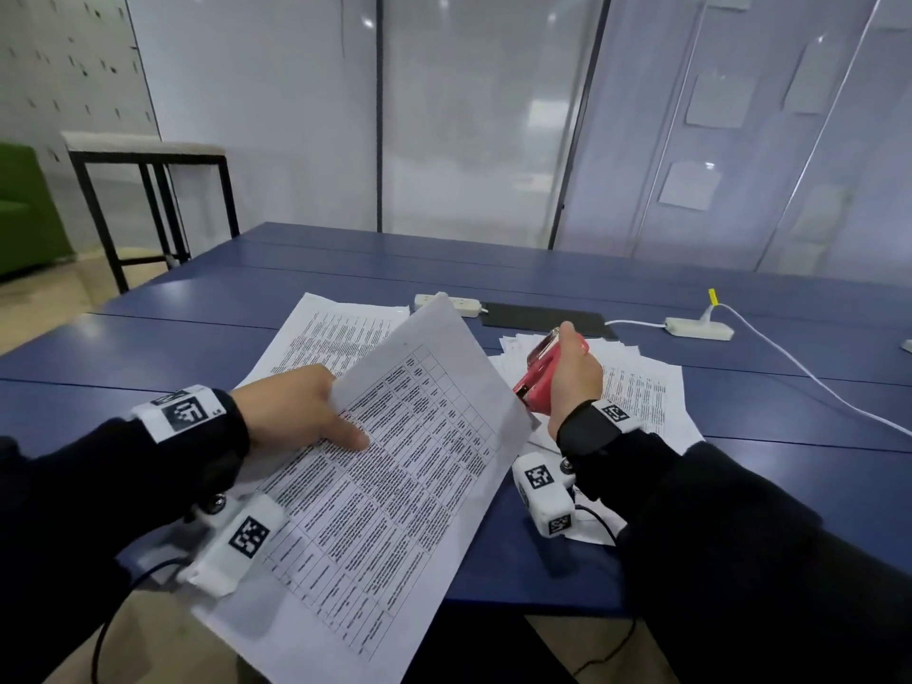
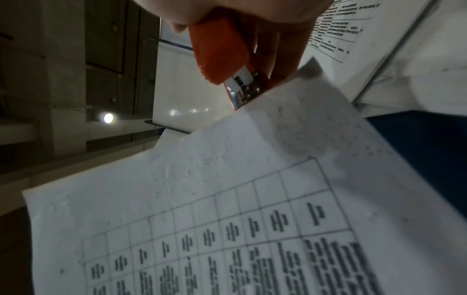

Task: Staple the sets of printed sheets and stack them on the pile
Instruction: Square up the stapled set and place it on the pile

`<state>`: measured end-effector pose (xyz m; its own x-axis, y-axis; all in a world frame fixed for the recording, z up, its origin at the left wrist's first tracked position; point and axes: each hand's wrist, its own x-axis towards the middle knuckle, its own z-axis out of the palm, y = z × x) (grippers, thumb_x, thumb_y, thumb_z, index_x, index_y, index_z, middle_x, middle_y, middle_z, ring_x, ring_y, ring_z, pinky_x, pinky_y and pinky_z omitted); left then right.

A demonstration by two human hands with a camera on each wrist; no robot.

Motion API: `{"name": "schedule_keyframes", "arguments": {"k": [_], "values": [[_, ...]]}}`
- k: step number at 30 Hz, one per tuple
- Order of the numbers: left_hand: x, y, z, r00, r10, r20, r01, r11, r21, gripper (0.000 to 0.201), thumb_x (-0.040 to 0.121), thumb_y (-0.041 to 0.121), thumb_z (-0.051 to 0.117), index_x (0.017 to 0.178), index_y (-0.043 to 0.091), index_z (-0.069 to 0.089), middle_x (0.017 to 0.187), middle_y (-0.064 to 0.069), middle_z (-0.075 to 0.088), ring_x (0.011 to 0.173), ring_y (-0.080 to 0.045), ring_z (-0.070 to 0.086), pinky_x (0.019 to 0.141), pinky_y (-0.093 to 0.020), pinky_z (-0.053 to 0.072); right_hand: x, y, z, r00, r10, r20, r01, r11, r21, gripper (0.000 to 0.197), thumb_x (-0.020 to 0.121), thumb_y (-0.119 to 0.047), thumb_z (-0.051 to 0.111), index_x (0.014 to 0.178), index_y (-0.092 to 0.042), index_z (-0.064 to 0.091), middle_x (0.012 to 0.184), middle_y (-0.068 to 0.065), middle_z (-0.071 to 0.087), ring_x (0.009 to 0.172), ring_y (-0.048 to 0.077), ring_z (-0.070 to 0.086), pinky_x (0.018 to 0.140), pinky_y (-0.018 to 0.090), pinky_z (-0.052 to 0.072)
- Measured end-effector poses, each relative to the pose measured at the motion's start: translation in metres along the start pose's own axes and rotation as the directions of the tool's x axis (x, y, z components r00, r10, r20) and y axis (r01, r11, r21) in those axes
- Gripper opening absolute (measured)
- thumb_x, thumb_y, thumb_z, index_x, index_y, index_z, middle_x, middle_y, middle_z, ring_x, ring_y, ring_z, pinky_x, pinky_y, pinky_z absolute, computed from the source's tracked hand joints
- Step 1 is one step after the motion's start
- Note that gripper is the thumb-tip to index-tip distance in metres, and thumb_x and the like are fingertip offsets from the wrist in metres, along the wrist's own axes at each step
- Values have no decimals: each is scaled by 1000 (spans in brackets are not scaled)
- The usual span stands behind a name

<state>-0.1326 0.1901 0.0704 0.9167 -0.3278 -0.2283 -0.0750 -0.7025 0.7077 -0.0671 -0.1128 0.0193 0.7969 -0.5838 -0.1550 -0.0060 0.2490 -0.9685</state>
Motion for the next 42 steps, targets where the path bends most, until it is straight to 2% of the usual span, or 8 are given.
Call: {"name": "schedule_keyframes", "arguments": {"k": [6,16,19,26,31,35,39,42], "values": [[3,3,-11,1000,1,-25,0,999,54,18,83,24,87,93,12,79,84,0,81,79,-20,78,84,-35,61,-4,2,2,999,-28,-27,27,999,-18,34,100,-52,58,85,-22,63,89,4,67,76,16,64,74,32,52],[3,5,-13,1000,7,-25,-5,996,89,18,84,25,86,94,12,79,85,0,81,79,-22,78,90,-42,61,-5,3,6,998,35,-56,-34,999,20,38,93,-52,67,88,-14,64,79,0,63,69,17,61,72,33,52],[4,4,-14,1000,-2,-29,5,995,103,21,83,28,86,95,12,79,85,-1,81,80,-23,78,92,-45,60,-5,5,9,997,44,-60,-42,999,35,64,76,-69,71,102,-10,68,86,6,69,71,24,66,70,37,57],[8,2,-13,1000,9,-26,-7,996,92,22,83,28,87,96,12,79,87,0,81,82,-22,79,93,-45,60,-10,4,13,996,0,-92,5,999,50,42,89,-52,75,78,-14,61,72,5,62,50,18,56,41,19,43],[12,-2,-16,1000,17,-1,-17,995,102,27,80,32,89,97,13,80,90,-1,81,85,-24,79,95,-47,59,-14,5,18,997,81,10,-81,992,95,32,88,-42,77,89,-12,68,80,6,67,67,22,63,68,30,55],[13,-13,-25,1000,3,23,-5,998,56,24,81,29,88,99,14,80,93,-1,81,88,-24,79,98,-47,57,-12,-9,9,985,139,100,-139,990,-2,26,92,-26,64,70,-12,61,67,10,60,56,22,53,61,29,44],[10,-26,-29,1000,13,10,-13,999,-51,22,82,19,87,100,9,79,94,-7,81,86,-27,79,88,-42,60,3,-15,-11,983,33,178,5,978,-210,20,93,-30,67,83,-12,64,71,11,63,56,24,60,60,32,52],[7,-35,-28,1000,9,11,-7,979,-203,19,84,6,81,103,4,77,96,-12,80,85,-29,79,72,-31,60,17,-17,-29,950,-30,312,222,766,-603,33,91,-43,69,79,-12,69,73,10,74,62,27,69,65,30,51]]}}
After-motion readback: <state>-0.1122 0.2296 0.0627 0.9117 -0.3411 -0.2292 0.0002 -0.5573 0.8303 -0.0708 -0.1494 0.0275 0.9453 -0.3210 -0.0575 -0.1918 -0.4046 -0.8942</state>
